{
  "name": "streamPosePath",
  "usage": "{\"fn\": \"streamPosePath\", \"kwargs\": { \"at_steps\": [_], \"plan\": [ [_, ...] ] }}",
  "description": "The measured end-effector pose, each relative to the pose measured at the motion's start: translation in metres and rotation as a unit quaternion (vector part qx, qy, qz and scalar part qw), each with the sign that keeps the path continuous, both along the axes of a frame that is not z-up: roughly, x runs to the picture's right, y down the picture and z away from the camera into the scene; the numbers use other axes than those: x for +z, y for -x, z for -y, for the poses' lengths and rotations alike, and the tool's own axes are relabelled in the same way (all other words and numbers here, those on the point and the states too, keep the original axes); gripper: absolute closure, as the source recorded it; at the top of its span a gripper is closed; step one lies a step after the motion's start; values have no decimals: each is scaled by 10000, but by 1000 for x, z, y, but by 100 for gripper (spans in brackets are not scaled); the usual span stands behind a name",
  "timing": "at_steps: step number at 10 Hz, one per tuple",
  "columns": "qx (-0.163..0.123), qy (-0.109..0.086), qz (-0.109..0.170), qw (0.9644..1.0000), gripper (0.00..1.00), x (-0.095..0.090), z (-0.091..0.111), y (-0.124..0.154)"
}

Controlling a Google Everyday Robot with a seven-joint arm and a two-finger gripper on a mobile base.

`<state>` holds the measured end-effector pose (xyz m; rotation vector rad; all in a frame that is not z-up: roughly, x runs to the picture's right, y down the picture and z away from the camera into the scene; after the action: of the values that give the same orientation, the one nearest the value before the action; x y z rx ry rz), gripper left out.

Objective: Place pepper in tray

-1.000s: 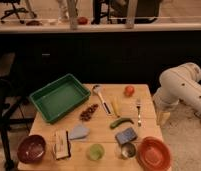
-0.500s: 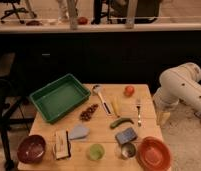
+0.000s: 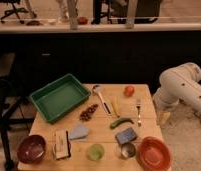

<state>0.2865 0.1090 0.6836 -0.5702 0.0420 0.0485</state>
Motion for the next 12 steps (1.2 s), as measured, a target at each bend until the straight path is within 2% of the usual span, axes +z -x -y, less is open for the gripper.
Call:
{"fn": "streamPosePath", "kwargs": {
  "at_steps": [8,10,12],
  "plan": [
    [13,-15,7,10000,20,0,0,0],
    [-121,-107,243,9996,20,-7,-1,10],
    [-311,-159,540,9979,20,-11,-2,40]
  ]
}}
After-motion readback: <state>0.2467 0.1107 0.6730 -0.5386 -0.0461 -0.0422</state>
